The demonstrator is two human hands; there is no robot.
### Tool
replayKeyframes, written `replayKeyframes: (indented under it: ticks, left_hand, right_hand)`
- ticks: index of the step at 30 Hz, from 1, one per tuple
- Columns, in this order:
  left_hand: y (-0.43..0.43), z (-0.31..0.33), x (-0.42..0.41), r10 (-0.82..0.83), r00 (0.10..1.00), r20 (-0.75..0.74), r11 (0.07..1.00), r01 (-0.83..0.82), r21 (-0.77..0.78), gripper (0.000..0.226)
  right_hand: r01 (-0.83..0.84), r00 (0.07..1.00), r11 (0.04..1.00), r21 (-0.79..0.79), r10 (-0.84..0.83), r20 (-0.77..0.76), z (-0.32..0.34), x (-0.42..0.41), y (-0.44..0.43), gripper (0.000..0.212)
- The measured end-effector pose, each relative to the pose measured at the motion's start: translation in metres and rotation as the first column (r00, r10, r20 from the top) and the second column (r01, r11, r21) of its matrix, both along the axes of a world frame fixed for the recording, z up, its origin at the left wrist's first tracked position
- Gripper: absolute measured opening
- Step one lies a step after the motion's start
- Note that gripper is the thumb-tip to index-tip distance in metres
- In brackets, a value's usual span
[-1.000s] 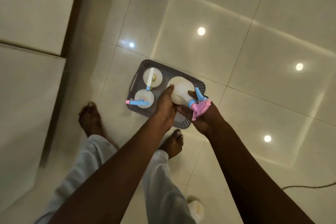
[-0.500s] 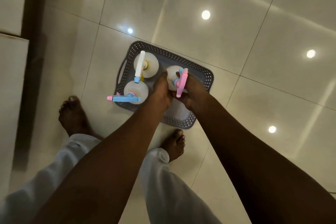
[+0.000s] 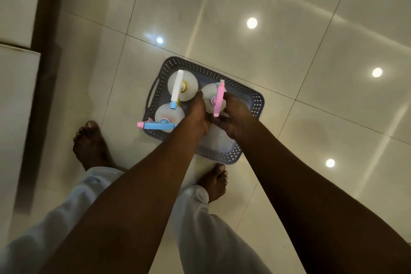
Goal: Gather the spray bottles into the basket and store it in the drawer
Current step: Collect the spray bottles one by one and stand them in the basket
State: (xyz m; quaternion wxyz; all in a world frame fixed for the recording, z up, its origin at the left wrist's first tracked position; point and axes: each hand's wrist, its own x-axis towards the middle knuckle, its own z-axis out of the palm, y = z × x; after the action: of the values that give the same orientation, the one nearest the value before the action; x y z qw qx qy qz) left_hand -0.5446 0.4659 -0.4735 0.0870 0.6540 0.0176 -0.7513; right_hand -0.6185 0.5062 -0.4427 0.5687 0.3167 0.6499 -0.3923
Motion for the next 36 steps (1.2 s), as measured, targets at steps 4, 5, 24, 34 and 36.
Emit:
replayKeyframes:
  ticks: [4, 5, 24, 34, 36]
  left_hand:
    - [-0.002, 0.026, 0.005, -0.110, 0.992, 0.066, 0.994, 0.111, -0.006, 0.048]
    - [-0.001, 0.035, 0.007, -0.133, 0.987, 0.090, 0.991, 0.134, -0.004, 0.047]
    - [-0.124, 0.391, 0.163, -0.133, 0.986, 0.098, 0.935, 0.158, -0.319, 0.032]
    - [-0.188, 0.464, 0.348, 0.267, 0.960, 0.079, 0.863, -0.202, -0.463, 0.033]
    - [-0.188, 0.472, 0.389, 0.358, 0.930, 0.085, 0.840, -0.281, -0.465, 0.032]
  right_hand:
    - [0.017, 0.999, 0.999, 0.045, -0.016, -0.028, 0.024, 0.008, 0.014, 0.047]
    - [0.030, 0.999, 0.998, 0.050, -0.028, -0.042, 0.034, 0.010, 0.019, 0.046]
    - [-0.208, 0.963, 0.948, -0.239, 0.156, -0.219, 0.363, 0.114, -0.094, 0.033]
    - [-0.557, 0.828, 0.714, -0.424, 0.517, -0.216, 0.431, 0.242, -0.207, 0.027]
    - [-0.606, 0.788, 0.667, -0.434, 0.576, -0.217, 0.437, 0.275, -0.225, 0.028]
